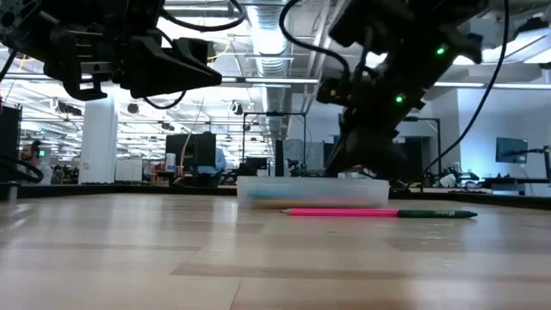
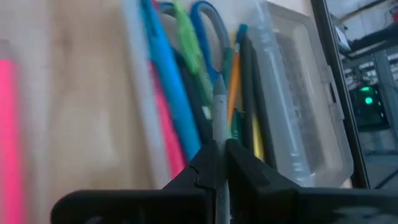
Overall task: Pick & place school supplies into a supply box
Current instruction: Put the gray crayon into the supply box, then put the pink pencil into the supply box
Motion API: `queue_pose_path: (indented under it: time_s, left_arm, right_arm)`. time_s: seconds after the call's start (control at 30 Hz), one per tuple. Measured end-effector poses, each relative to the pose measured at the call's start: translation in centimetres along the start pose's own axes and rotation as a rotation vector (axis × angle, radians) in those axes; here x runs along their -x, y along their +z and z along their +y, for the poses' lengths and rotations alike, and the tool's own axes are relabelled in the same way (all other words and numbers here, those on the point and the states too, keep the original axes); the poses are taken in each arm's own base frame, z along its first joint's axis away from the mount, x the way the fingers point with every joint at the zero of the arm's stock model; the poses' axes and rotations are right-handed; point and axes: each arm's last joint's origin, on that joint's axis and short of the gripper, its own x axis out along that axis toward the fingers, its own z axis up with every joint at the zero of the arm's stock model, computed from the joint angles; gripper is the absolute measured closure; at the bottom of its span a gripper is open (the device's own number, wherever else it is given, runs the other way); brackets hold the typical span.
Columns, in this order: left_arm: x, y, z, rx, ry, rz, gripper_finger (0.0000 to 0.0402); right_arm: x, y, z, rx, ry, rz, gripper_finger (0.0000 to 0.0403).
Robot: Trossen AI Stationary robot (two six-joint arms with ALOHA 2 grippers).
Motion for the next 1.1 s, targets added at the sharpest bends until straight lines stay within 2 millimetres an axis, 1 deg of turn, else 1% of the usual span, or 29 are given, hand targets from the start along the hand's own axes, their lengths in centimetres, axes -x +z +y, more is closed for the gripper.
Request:
queue_pose_path:
  time_s: [0.13,0.23,0.57,0.7,0.83,0.9,0.97,1.03,1.1]
  left_arm:
    - [0.0,0.0,0.0,0.0,0.01,0.006,0.0326]
    - [0.0,0.0,0.1,0.002,0.019,0.011,0.0326]
    - [0.0,0.0,0.1,0.002,0.02,0.011,0.0326]
    - [0.0,-0.1,0.0,0.002,0.018,0.014,0.0326]
    - [0.0,-0.1,0.0,0.007,0.013,0.015,0.0326]
    - [0.0,-0.1,0.0,0.027,-0.002,0.007,0.0326]
    - [0.0,0.0,-0.1,0.042,-0.016,0.0,0.0326]
    - [0.0,0.0,-0.1,0.06,-0.02,-0.005,0.0326]
    - [0.0,0.0,-0.1,0.081,-0.02,-0.004,0.0326]
  right_arm:
    - [-0.6,-0.1,-0.8,-0.023,-0.013,0.018,0.0395]
    - [-0.9,-0.1,-1.2,-0.039,-0.021,0.026,0.0386]
    - [-1.7,-0.3,-2.3,-0.106,-0.047,0.048,0.0329]
    - [-1.7,-0.2,-2.3,-0.115,-0.052,0.046,0.031]
    - [-0.1,0.6,-1.6,-0.089,-0.109,-0.029,0.0305]
    - [1.1,0.7,-1.2,-0.047,-0.116,-0.053,0.0307]
    - [2.4,1.1,-1.1,-0.045,-0.103,-0.096,0.031]
    - [3.6,0.9,-1.0,-0.038,-0.087,-0.123,0.0314]
    - [4.6,0.2,-0.9,-0.043,-0.071,-0.143,0.0317]
